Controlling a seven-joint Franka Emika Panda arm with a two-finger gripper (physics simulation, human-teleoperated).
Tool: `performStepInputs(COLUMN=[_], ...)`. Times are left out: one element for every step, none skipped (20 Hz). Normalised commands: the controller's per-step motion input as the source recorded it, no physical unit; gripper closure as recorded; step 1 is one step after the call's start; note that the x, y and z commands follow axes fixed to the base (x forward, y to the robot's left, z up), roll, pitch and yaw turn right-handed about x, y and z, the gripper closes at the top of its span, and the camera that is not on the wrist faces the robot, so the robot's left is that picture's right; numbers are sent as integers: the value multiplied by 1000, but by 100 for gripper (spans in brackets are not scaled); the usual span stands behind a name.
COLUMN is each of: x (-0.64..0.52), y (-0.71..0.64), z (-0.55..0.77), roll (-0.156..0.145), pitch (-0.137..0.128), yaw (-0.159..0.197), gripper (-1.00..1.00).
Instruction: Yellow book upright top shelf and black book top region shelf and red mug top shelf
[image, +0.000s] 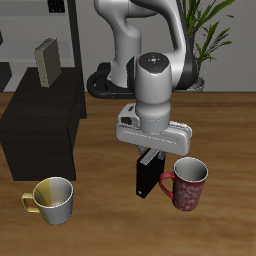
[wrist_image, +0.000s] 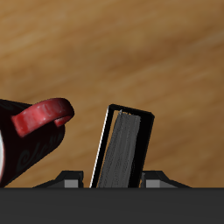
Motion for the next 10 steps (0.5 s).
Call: performStepInputs(x=[-70,-136,-109,17,-90,-67,30,-36,-28,7], y=[227,251,164,79,16,6,-143,-196,-21,-228], z=[-161,-132,-135,-214,-270,-51,-140,-138,12,-22], roll=[17,100,42,12,9,28,-37,-38,0,0], pitch=[-29,-41,-93,2,24,-65,-8,21,-25,10], yaw=[31,-152,19,12,-57,27,38,-65,43,-7], gripper=[100,100,100,100,100,100,100,100,100,100])
